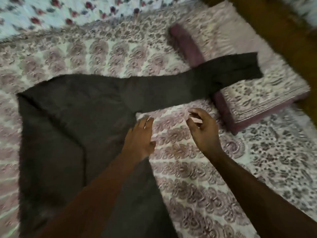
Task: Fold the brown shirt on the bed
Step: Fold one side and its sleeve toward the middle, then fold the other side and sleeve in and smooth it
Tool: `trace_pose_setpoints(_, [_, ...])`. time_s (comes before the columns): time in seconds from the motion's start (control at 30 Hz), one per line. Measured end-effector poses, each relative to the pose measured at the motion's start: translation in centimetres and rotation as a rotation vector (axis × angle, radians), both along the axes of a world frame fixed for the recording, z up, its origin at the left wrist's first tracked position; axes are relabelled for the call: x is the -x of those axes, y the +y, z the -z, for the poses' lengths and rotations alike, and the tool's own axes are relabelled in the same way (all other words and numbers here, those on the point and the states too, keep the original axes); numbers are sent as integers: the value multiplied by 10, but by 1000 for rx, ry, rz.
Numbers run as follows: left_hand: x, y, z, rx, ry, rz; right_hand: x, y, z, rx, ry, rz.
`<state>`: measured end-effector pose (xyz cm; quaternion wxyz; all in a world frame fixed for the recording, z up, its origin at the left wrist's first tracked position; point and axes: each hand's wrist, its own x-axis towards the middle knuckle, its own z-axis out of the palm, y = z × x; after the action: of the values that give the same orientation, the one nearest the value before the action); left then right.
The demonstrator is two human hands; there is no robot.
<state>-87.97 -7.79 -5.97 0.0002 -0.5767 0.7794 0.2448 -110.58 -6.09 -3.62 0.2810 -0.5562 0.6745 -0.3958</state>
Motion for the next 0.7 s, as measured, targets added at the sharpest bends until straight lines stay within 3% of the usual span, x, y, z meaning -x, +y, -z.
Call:
trace_pose_setpoints(0.2, [73,-80,20,-70,-200,48,95,-79,-18,145,174,193])
trace_pose_setpoints(0.37, [82,-80,37,-85,-278,13,136,-126,-22,-12,267,511])
trace_pose_setpoints(0.53, [86,-86,32,-91,-271,3,152,-161,-17,-176,205,657])
trace_pose_setpoints(0.7, [88,-88,31,-97,-229,-22,145,-155,-2,103,150,533])
